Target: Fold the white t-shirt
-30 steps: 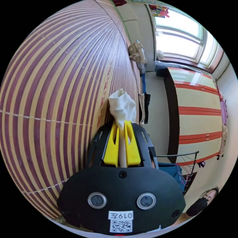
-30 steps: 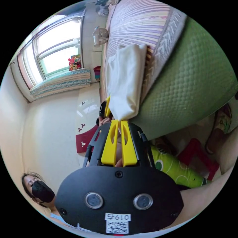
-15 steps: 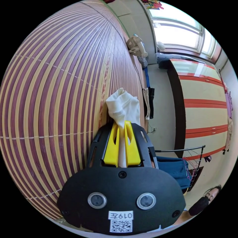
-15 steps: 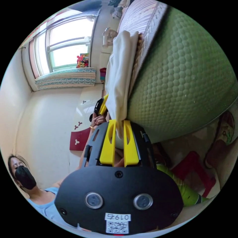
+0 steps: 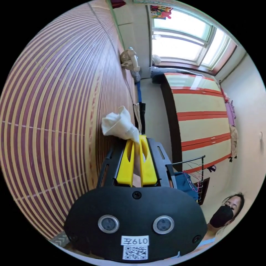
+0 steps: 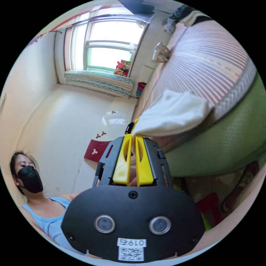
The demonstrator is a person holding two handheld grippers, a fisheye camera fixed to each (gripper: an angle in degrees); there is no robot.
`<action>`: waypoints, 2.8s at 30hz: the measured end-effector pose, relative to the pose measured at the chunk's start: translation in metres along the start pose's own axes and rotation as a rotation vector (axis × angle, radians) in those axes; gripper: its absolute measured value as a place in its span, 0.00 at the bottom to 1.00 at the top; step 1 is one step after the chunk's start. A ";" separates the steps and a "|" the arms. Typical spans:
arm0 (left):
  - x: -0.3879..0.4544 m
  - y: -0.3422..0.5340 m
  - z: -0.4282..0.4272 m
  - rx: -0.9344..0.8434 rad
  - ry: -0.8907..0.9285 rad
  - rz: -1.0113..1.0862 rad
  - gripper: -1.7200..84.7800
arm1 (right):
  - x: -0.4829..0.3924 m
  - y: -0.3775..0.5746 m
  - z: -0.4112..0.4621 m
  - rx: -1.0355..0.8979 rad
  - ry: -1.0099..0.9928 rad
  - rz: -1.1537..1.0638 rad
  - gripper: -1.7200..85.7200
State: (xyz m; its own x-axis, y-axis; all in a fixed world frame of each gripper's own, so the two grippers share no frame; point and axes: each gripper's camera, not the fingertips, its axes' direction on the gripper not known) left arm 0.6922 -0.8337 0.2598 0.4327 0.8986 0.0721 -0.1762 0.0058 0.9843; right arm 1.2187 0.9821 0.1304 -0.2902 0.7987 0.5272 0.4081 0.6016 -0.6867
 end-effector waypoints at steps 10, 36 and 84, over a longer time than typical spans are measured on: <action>0.116 0.066 -0.153 0.199 0.101 0.188 0.08 | -0.077 -0.041 0.062 -0.175 -0.168 -0.212 0.01; 0.130 -0.051 -0.586 0.674 -0.262 0.332 0.08 | -0.021 -0.175 0.706 -0.556 -0.387 -0.528 0.01; 0.157 0.021 -0.382 0.533 -1.761 0.052 0.06 | 0.250 -0.067 0.859 -0.789 0.353 -0.522 0.07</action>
State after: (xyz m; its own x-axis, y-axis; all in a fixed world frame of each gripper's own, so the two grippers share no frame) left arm 0.4188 -0.5252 0.2300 0.8119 -0.5552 -0.1805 -0.1045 -0.4424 0.8907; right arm 0.3750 1.1552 -0.1213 -0.3753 0.3114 0.8730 0.7966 0.5900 0.1319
